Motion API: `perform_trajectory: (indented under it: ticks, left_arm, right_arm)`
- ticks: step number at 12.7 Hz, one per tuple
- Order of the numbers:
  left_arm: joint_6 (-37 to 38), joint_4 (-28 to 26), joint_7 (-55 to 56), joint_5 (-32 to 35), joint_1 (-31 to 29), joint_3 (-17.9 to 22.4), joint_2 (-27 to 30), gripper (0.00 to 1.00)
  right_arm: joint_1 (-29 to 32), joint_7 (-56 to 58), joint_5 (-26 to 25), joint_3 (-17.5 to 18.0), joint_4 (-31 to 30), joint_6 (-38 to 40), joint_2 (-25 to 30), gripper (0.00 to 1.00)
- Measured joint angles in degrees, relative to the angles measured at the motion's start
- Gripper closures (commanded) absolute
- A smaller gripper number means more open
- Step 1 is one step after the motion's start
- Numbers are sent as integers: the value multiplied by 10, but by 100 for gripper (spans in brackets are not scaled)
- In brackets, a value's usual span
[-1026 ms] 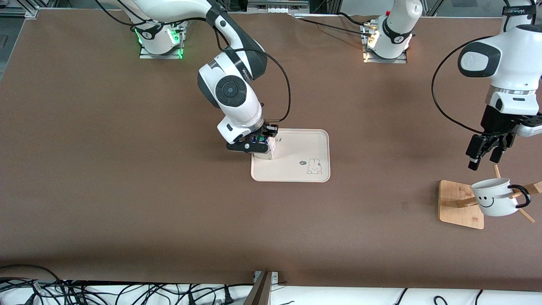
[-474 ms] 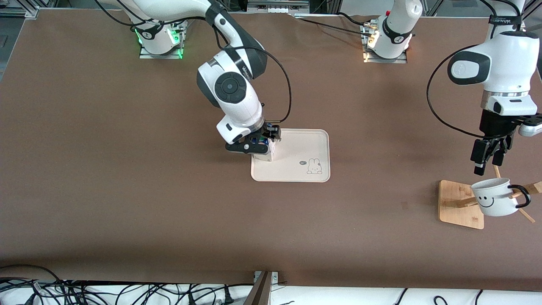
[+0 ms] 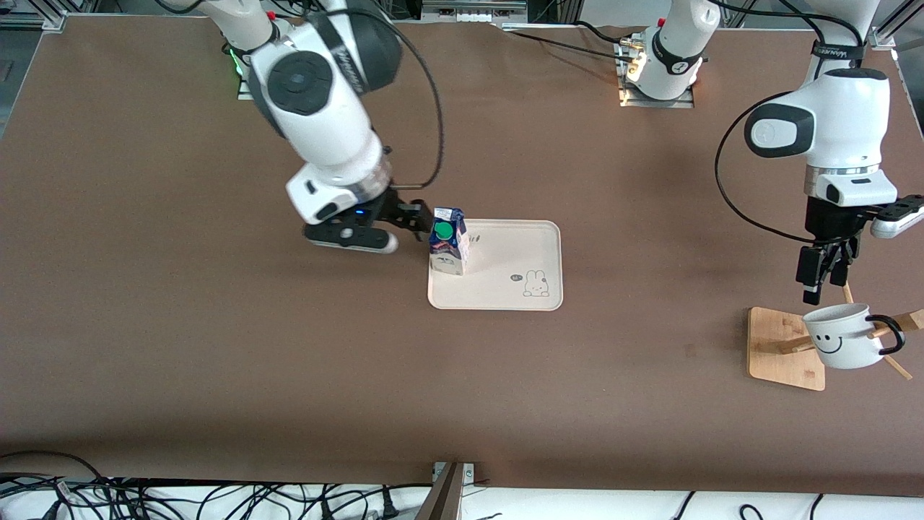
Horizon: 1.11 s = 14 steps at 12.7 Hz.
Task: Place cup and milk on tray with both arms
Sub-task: 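Release the carton and withdraw the right gripper while the left gripper lowers, then lower the left gripper to the white mug rim on the stand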
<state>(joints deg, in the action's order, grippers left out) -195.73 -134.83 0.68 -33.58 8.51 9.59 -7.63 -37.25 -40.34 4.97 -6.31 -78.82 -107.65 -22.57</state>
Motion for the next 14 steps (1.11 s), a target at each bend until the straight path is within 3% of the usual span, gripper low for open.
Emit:
perform_trajectory:
  ticks: [4,6,10,14]
  left_arm:
    - [-11,29,0,0,3,0,-25,0]
    - [-11,55,2,0,7,0,-45,0]
    - [-12,91,19,0,11,0,-85,0]
    - [-13,113,23,0,13,0,-99,0]
  right_arm:
    - [5,113,0,-66,-11,105,69,0]
    - [39,184,0,-76,-36,141,111,0]
    - [214,307,1,9,-100,193,193,0]
    - [302,391,-15,46,-152,193,240,0]
